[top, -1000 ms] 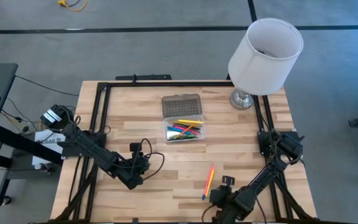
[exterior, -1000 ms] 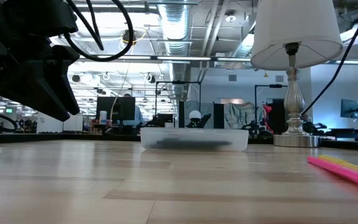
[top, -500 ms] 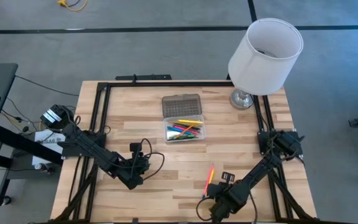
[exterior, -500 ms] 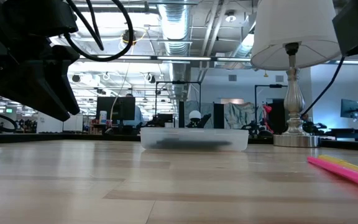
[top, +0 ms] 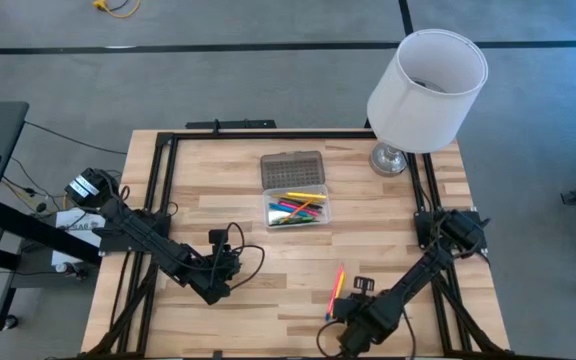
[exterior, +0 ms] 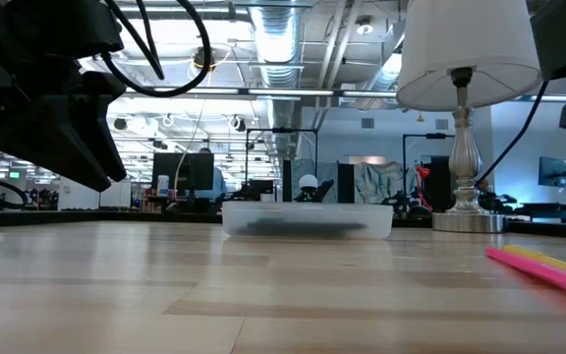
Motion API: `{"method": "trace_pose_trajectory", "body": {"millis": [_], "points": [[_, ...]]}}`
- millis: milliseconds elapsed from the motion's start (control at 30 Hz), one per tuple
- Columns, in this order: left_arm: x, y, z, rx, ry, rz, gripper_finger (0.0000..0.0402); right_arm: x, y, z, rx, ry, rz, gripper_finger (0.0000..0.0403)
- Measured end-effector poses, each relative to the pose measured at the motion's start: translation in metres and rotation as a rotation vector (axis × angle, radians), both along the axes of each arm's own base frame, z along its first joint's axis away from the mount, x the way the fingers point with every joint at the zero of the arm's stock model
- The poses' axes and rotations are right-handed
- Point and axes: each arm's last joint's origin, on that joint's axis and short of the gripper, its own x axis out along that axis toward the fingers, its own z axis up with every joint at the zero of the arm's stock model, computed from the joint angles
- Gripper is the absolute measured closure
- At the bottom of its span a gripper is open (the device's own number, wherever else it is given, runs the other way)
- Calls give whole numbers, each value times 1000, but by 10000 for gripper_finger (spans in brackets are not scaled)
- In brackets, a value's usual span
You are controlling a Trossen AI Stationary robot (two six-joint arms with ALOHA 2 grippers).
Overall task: Pick & place school supplies into a supply box
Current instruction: Put the green scissors into the gray supply box
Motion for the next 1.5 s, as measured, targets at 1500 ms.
{"method": "trace_pose_trajectory", "body": {"millis": [1500], "points": [[0,0,0,-2,-4,0,264,-5,15,16,-139,-88,37,333]]}}
